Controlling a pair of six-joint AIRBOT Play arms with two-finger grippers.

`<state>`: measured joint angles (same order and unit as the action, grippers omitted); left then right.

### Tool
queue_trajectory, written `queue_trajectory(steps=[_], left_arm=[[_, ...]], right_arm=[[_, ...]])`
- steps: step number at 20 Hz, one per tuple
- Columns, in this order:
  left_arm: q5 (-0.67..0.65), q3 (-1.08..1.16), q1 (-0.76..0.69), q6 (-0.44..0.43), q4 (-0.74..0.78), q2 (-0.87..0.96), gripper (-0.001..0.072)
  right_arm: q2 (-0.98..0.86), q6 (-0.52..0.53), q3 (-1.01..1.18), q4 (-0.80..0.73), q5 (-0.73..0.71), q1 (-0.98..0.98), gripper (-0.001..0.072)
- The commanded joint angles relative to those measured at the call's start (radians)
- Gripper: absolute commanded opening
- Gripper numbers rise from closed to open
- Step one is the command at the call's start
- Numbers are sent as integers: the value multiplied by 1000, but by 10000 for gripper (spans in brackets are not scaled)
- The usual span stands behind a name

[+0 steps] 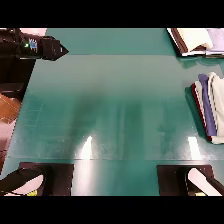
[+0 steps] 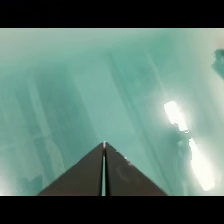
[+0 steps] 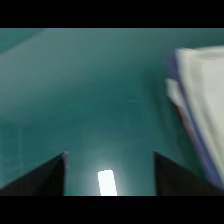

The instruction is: Fold the shirts.

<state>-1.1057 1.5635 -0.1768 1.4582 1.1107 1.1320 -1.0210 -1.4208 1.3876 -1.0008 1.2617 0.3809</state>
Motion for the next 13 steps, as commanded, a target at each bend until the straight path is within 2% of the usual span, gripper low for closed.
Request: queue_trajectory(steps=[1,3,4,7,13], left_arm=[[37,0,0,1,0,0,29],[55,0,0,1,0,0,29],[61,0,0,1,0,0,29],[78,0,0,1,0,0,29],[79,0,0,1,0,0,29]], right_arm=[[-1,0,29,29,-119,-296,418],[-1,1,30,29,-164,-410,113],[-1,2,30,29,-177,-452,16],[-1,2,29,29,-187,-514,15],[-1,2,29,30,-186,-517,16]])
